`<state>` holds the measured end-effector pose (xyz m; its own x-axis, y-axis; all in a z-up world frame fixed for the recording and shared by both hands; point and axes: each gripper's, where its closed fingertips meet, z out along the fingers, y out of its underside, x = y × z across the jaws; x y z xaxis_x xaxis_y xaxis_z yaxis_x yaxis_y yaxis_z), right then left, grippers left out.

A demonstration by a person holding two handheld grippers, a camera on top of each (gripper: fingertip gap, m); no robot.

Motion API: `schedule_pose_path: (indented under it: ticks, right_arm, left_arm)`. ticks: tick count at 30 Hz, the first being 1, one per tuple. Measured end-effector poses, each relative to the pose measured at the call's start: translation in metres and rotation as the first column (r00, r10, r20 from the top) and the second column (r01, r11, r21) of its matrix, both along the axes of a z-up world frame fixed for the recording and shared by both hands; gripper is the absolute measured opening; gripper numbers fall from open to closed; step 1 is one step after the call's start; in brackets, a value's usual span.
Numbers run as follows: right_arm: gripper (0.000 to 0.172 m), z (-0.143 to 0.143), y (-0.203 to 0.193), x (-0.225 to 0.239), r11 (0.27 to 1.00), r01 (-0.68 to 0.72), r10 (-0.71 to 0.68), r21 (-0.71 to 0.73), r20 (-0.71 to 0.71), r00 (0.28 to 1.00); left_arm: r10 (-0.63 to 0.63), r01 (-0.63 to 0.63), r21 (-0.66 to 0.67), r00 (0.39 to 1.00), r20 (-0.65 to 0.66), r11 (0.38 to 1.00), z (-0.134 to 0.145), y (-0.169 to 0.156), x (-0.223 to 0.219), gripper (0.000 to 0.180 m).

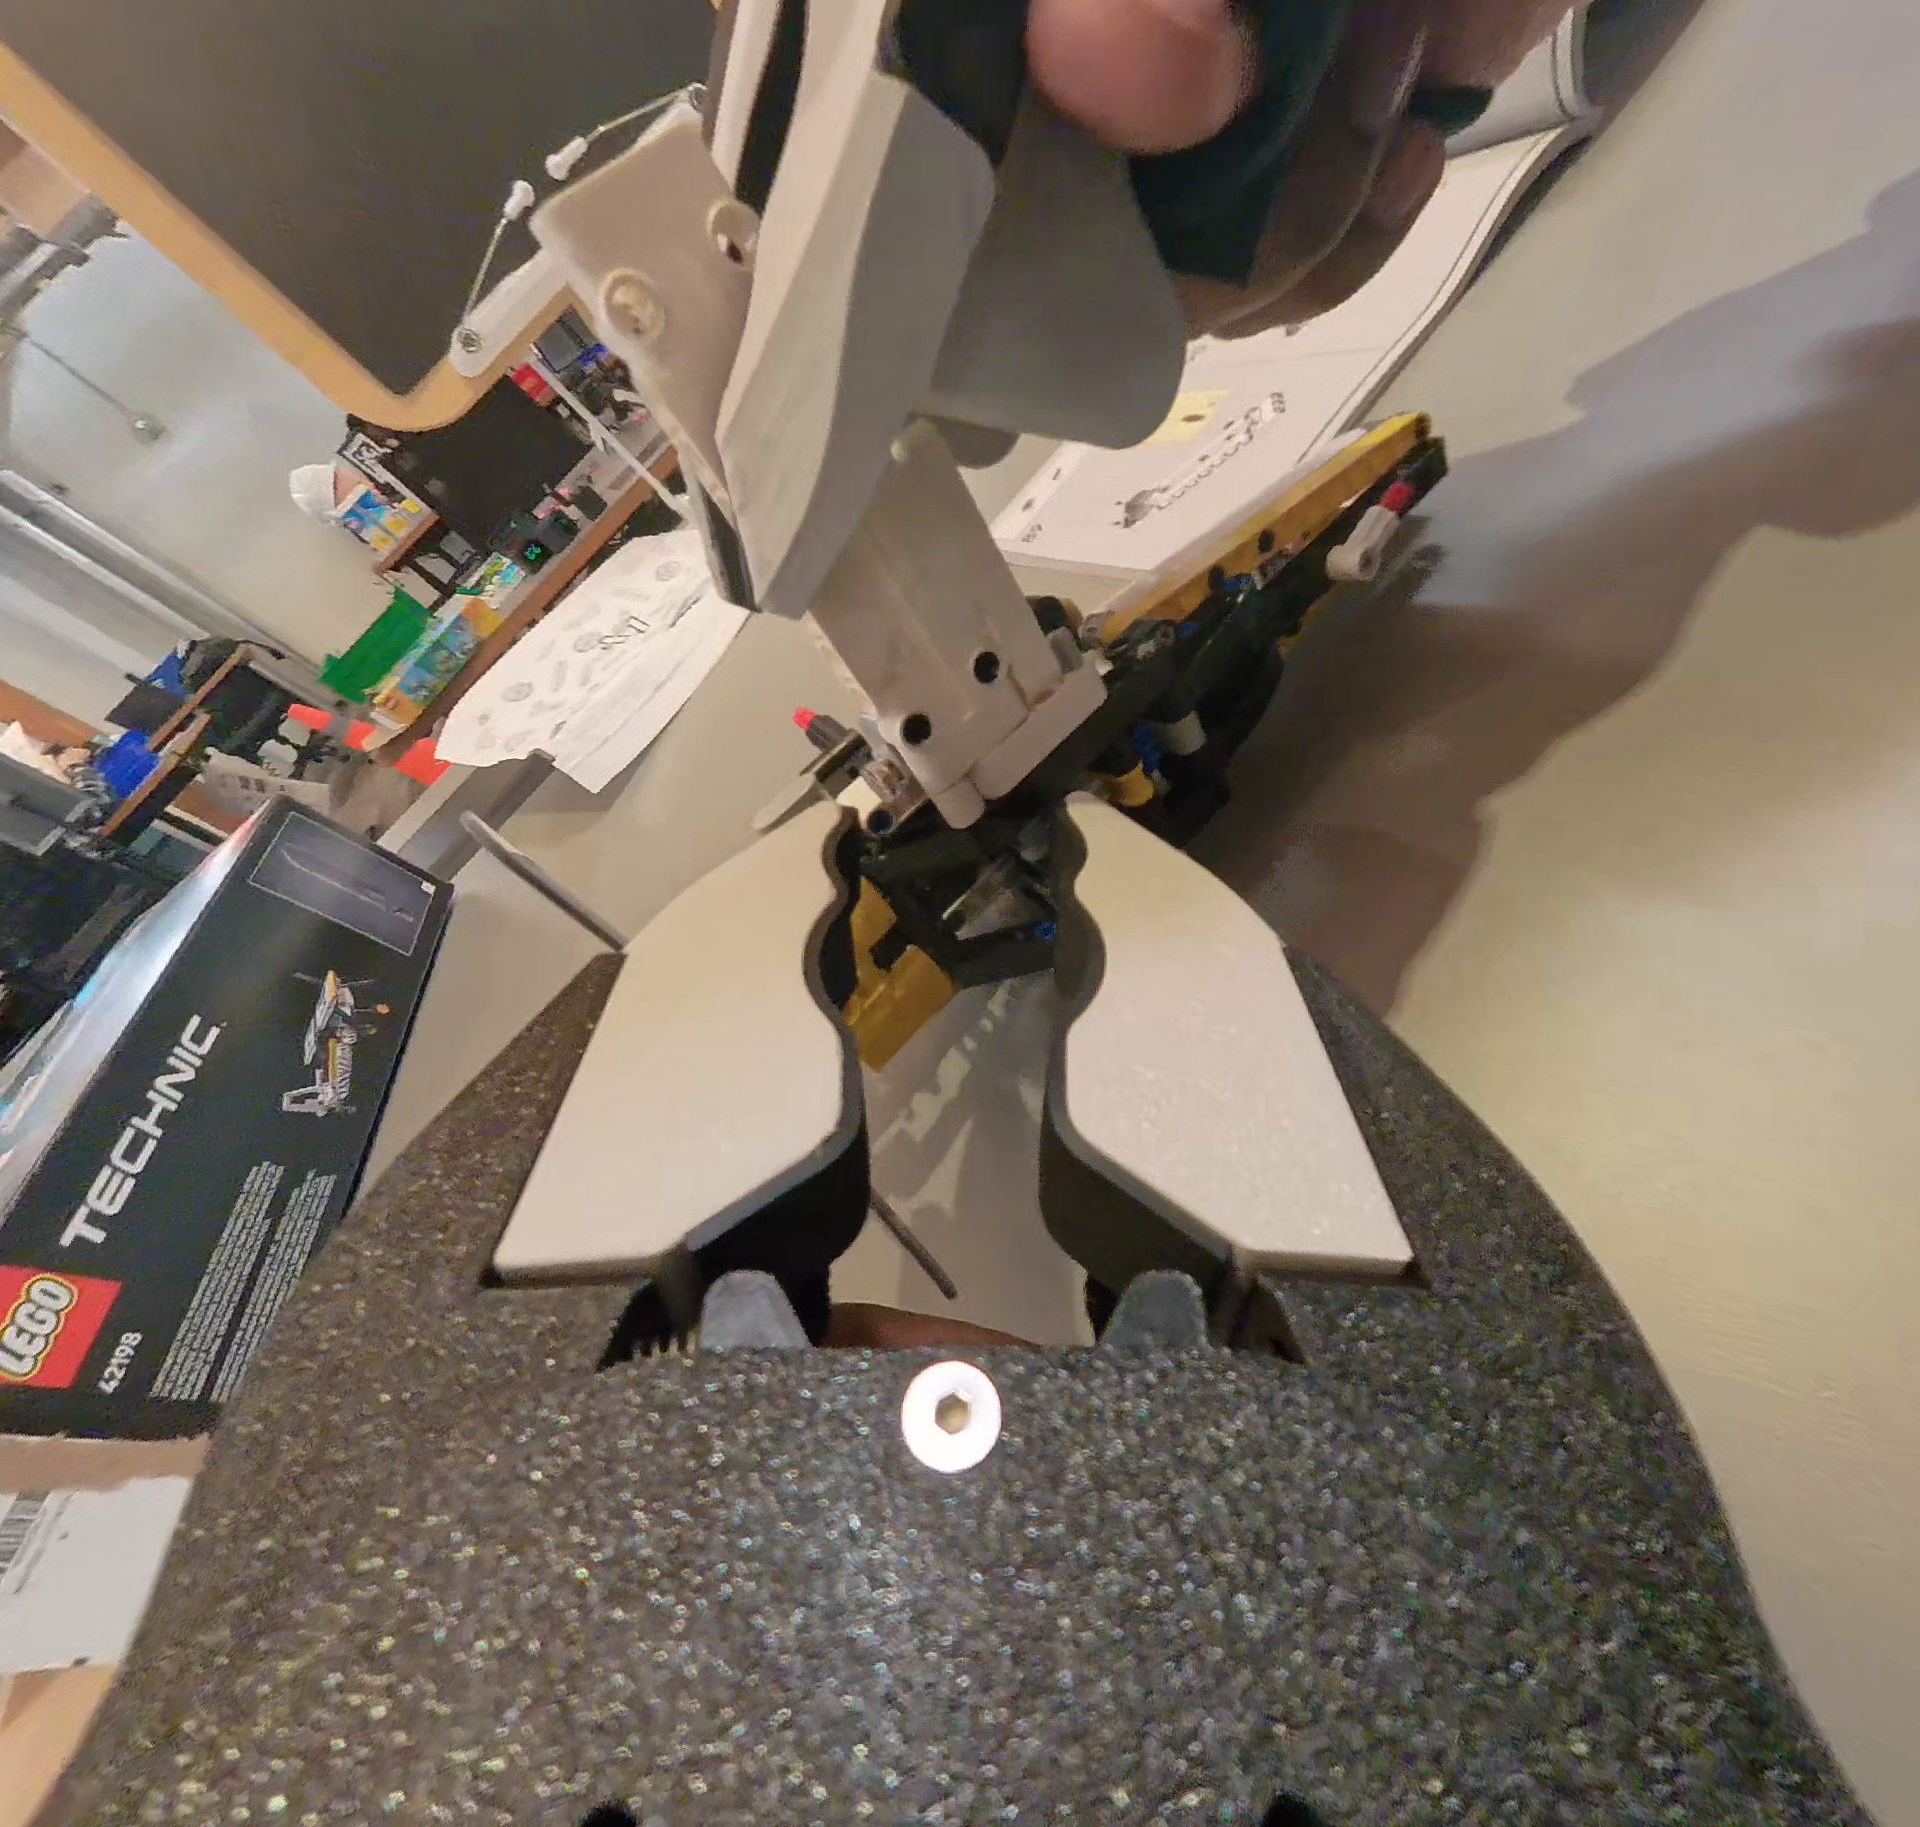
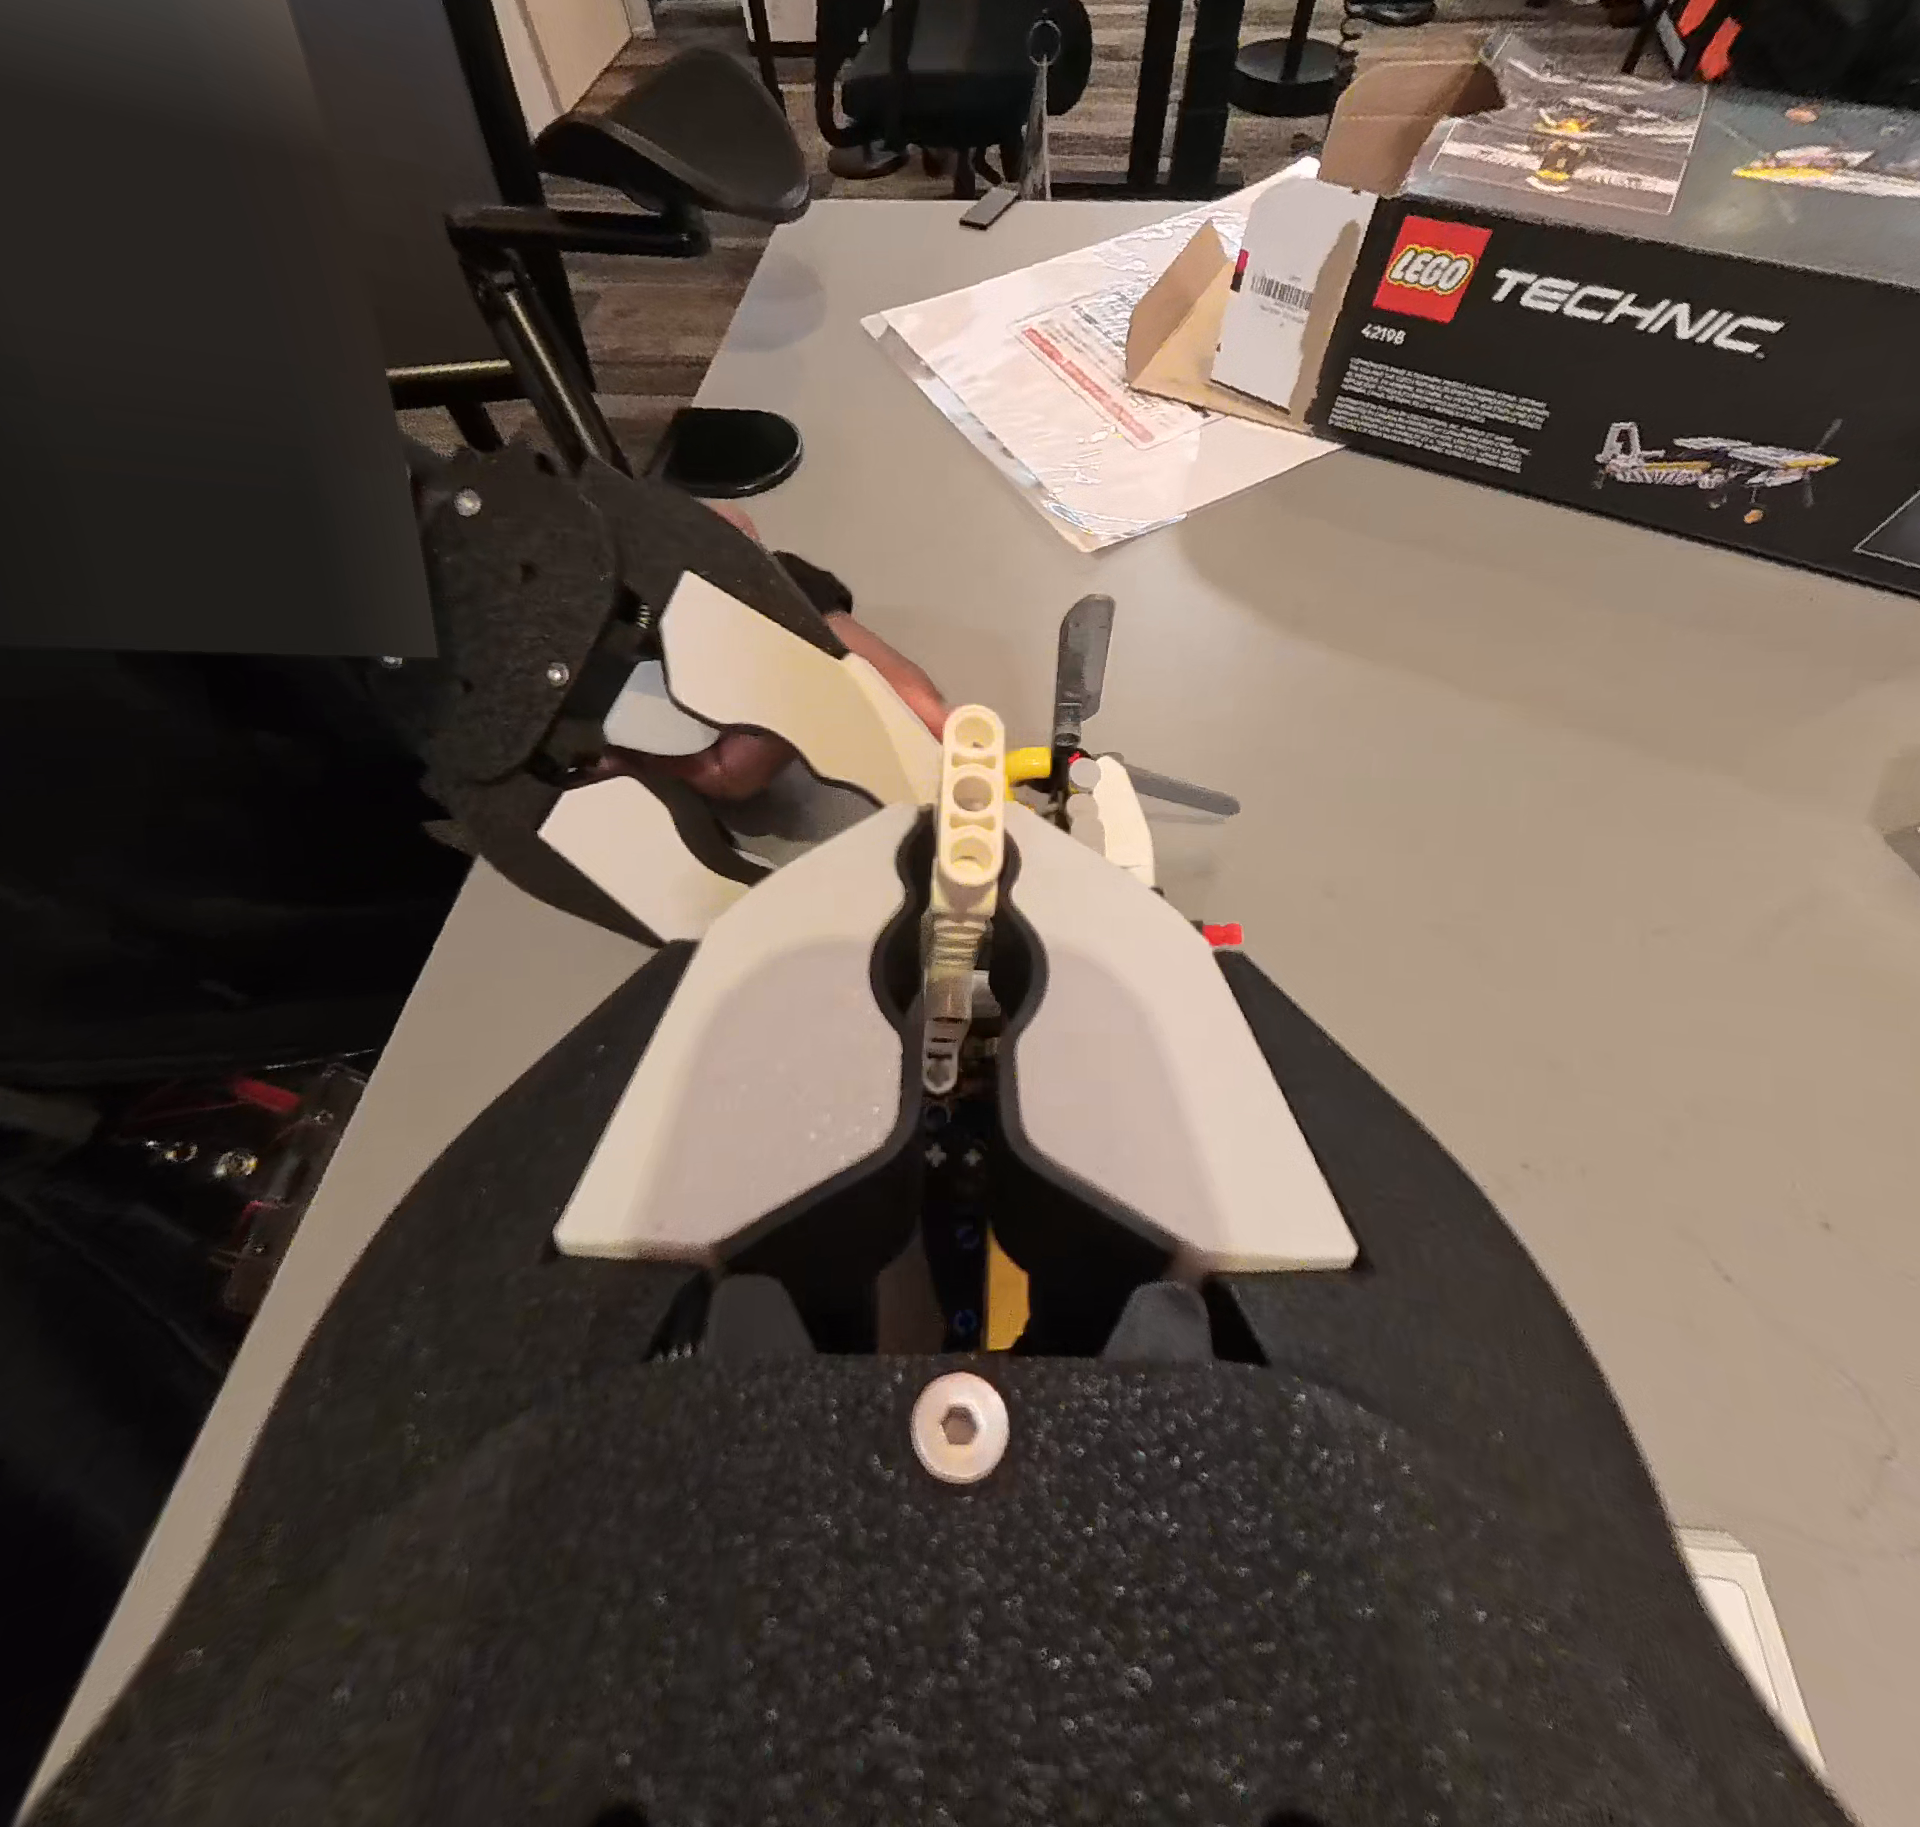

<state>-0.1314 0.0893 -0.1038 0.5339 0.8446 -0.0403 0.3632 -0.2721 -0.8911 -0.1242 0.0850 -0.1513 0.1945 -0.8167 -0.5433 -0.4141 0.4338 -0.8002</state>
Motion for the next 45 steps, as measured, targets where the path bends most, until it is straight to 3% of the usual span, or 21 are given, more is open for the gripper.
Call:
schedule_pose_path:
  ticks: [3, 5, 9, 14, 23, 29, 37, 45]
  right_arm:
    - [0.008, 0.000, -0.002, -0.001, 1.000, -0.015, 0.015, 0.003, 0.019, 1.000]
    - [0.008, 0.000, -0.002, -0.001, 1.000, -0.015, 0.015, -0.006, 0.023, 1.000]
    - [0.008, 0.000, -0.004, -0.002, 1.000, -0.020, 0.020, -0.012, 0.040, 0.999]
    - [0.008, 0.000, -0.008, -0.007, 0.999, -0.039, 0.040, -0.013, 0.039, 0.998]
    - [0.008, -0.001, -0.010, -0.010, 0.998, -0.057, 0.057, -0.004, 0.037, 0.998]
    - [0.007, -0.002, -0.007, -0.007, 0.999, -0.038, 0.038, -0.003, 0.032, 0.999]
    - [0.007, 0.001, -0.005, 0.005, 0.997, 0.004, -0.002, -0.074, 0.027, 1.000]
    - [0.008, 0.004, -0.008, 0.013, 0.995, 0.032, -0.034, -0.098, -0.024, 0.999]
  left_arm:
    - [0.028, -0.029, 0.048, 0.999, 0.019, 0.998, 0.006, 0.001, -0.002, 0.034]
    - [0.051, -0.047, 0.181, 0.999, -0.016, 0.982, 0.009, 0.005, -0.007, 0.033]
    - [0.069, 0.046, 0.506, 0.976, -0.207, 0.861, 0.003, 0.006, -0.014, 0.033]
    - [0.077, 0.141, 0.634, 0.950, -0.303, 0.760, -0.003, 0.013, -0.015, 0.033]
    - [0.069, 0.223, 0.728, 0.935, -0.347, 0.649, -0.010, 0.010, -0.006, 0.022]
    - [0.065, 0.177, 0.793, 0.963, -0.263, 0.583, -0.007, 0.009, 0.004, 0.010]
    - [-0.018, 0.280, 0.763, 0.943, -0.332, 0.583, -0.005, 0.006, 0.011, 0.009]
    - [-0.069, 0.267, 0.752, 0.956, -0.285, 0.602, -0.003, 0.000, 0.016, 0.008]
